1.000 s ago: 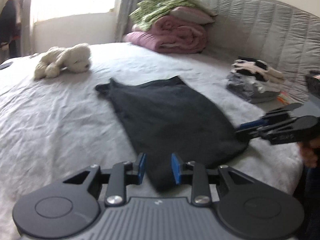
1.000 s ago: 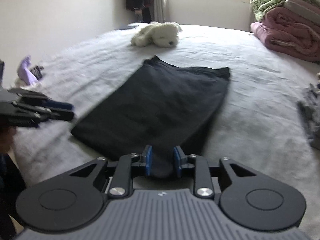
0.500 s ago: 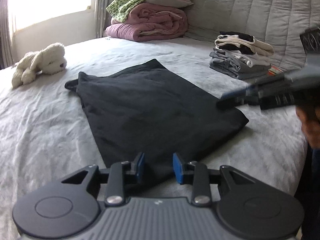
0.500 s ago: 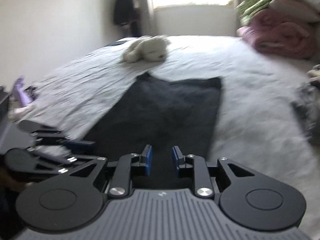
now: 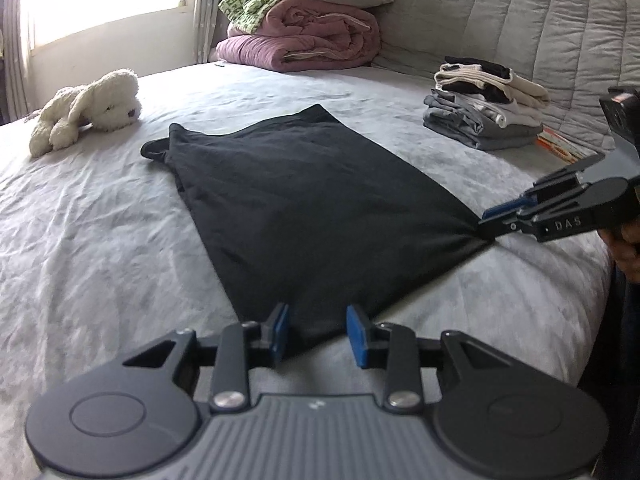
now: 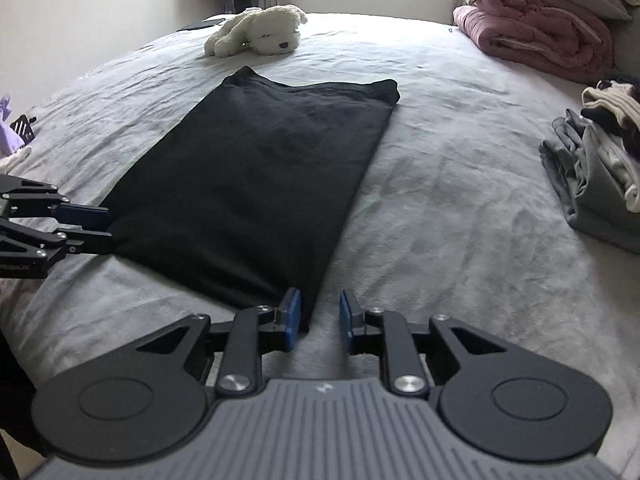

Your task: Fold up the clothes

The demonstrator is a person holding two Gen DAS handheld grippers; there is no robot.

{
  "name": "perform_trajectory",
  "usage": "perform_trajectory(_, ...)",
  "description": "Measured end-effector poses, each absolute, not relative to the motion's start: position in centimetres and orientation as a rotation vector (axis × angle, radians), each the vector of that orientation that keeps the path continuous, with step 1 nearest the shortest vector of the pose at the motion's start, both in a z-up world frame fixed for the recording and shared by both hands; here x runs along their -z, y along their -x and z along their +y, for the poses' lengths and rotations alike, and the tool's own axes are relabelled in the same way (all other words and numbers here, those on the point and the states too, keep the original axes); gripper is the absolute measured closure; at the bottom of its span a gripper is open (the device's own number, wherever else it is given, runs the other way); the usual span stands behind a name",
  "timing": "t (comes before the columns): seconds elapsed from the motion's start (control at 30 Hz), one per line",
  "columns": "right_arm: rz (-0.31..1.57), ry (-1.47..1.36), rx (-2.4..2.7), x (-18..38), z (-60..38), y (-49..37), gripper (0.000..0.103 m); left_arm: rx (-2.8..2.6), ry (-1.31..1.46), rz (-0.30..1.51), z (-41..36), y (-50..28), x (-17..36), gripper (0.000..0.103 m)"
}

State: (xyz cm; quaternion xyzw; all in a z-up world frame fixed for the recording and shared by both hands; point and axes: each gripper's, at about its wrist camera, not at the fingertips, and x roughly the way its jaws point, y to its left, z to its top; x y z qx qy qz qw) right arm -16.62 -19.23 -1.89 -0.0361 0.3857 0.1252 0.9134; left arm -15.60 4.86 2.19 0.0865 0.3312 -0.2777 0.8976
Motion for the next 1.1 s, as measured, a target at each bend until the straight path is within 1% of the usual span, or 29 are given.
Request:
perform_trajectory(0.03, 0.793, 0.079, -0.254, 1.8, -19.3, 16.7, 0.077, 0.58, -0.185, 0.688, 5.1, 15.7, -2.3, 0.07)
perform_trajectory(0.1, 0.798, 0.068, -0.242, 1.9, -19.8, 16.8, 0.075, 0.593, -0.181, 0.698, 5.7, 15.9, -2.4, 0.07)
perform_trajectory(0.2, 0.805, 0.074, -0.22, 2.0, -20.4, 17.1, 0.075, 0.619, -0.112, 0.735, 7.4, 15.8, -2.5, 0.066)
perform_trajectory(0.3, 0.794, 0.096, -0.228, 2.0, -20.6, 17.4, 0.074, 0.625, -0.059, 0.75, 8.7, 15.9, -2.3, 0.065)
perform_trajectory(0.4, 0.784, 0.11, -0.249, 2.0, -20.3, 17.7, 0.071, 0.632, -0.083, 0.727, 9.0, 16.4, -2.8, 0.065)
perform_trajectory(0.53, 0.767, 0.143, -0.275, 1.9, -19.9, 18.1, 0.069, 0.647, -0.15, 0.702, 8.7, 17.1, -2.9, 0.065)
perform_trajectory(0.67, 0.723, 0.248, -0.34, 1.8, -18.7, 19.2, 0.068, 0.666, -0.208, 0.669, 8.0, 17.2, -3.2, 0.065)
perform_trajectory(0.87, 0.656, 0.492, -0.438, 2.6, -15.7, 20.3, 0.064, 0.694, -0.295, 0.618, 6.9, 17.4, -3.7, 0.064)
perform_trajectory(0.97, 0.645, 0.55, -0.456, 2.7, -15.5, 19.9, 0.063, 0.708, -0.337, 0.592, 6.4, 17.5, -4.0, 0.064)
perform_trajectory(1.03, 0.63, 0.601, -0.458, 2.8, -15.5, 19.7, 0.06, 0.728, -0.357, 0.594, 5.9, 17.2, -4.1, 0.063)
perform_trajectory(1.1, 0.608, 0.672, -0.469, 3.0, -15.5, 19.7, 0.06, 0.74, -0.382, 0.605, 5.4, 16.6, -4.0, 0.062)
